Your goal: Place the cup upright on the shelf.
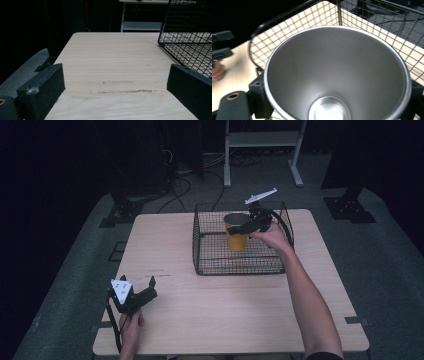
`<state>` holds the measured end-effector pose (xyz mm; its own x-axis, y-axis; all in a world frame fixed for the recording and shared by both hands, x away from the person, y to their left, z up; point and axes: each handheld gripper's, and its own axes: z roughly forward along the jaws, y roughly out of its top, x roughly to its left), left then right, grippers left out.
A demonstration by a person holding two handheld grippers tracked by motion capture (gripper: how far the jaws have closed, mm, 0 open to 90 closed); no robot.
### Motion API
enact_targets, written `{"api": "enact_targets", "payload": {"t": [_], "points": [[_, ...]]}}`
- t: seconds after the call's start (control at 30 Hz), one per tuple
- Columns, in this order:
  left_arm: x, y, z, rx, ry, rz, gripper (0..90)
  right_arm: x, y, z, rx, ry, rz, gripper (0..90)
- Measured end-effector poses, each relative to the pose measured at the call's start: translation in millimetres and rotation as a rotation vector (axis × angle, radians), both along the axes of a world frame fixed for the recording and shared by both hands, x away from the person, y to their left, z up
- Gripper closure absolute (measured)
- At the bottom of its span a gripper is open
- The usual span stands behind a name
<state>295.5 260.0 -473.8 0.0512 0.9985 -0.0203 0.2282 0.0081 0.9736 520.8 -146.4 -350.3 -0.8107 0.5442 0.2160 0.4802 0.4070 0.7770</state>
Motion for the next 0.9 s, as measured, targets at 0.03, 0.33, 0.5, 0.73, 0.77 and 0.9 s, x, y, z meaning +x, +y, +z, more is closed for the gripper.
{"api": "enact_targets", "payload": {"t": [0.03,0.33,0.5,0.73,0.77,0.9], "points": [[0.0,-0.1,0.0,0.0,0.0,0.001,0.8,1.6,0.9,-1.6,-0.008,-0.006,-0.004,12.5],[-0.2,-0.3,0.0,0.003,-0.001,-0.002,0.8,11.2,7.8,-15.1,-0.049,0.036,-0.011,12.5],[-0.4,-0.2,0.1,0.002,-0.002,-0.002,0.8,16.3,15.0,-28.8,-0.104,0.06,-0.016,12.5],[-0.4,-0.2,0.0,0.002,-0.003,-0.002,0.8,19.4,19.4,-37.5,-0.177,0.045,-0.038,12.5],[-0.4,-0.1,0.0,0.002,-0.003,-0.002,0.8,19.9,19.7,-39.2,-0.18,0.048,-0.032,12.5],[-0.4,0.1,0.1,0.0,-0.003,-0.001,0.8,20.0,21.9,-43.0,-0.194,0.049,-0.019,12.5]]}}
